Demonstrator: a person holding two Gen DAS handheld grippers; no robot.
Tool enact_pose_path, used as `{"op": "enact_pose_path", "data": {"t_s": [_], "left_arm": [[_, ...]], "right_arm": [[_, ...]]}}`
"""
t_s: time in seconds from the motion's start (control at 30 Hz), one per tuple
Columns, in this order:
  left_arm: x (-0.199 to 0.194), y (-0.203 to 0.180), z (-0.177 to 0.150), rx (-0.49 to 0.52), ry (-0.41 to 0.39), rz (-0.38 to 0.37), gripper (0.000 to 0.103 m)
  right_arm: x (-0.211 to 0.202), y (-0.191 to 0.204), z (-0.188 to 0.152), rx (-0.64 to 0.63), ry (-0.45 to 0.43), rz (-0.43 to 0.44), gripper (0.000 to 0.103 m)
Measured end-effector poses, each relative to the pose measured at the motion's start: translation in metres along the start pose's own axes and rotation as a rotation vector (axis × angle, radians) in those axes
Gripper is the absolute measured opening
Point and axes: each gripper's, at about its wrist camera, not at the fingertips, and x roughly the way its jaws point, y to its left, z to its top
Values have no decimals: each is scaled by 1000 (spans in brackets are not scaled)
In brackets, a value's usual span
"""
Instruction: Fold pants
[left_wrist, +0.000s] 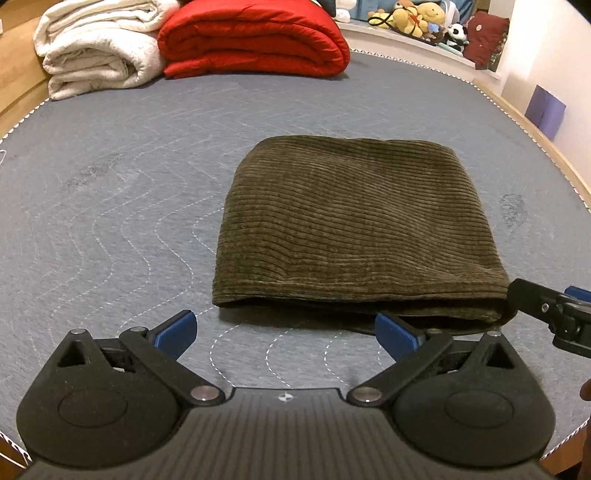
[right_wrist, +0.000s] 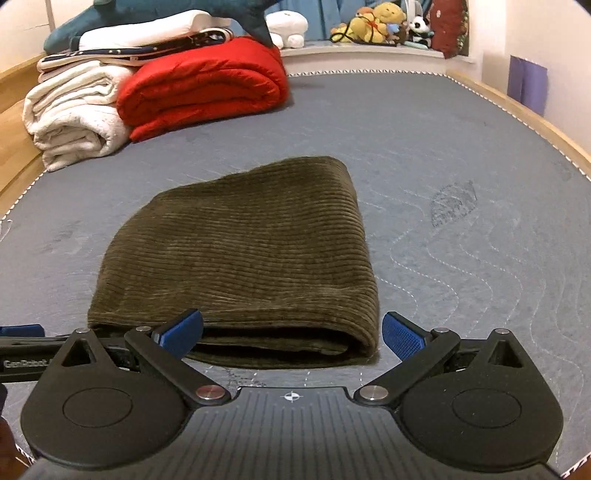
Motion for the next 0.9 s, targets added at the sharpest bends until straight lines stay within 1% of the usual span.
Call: {"op": "enact_pose_path", "data": {"t_s": [0.23, 0.9], "left_arm": [[-1, -2, -2, 11, -4, -1, 103], [-5, -3, -3, 23, -18, -11, 103]], "right_arm": [[-8, 7, -1, -47, -47, -17, 102], [-7, 12, -4, -56, -44, -12, 102]]}}
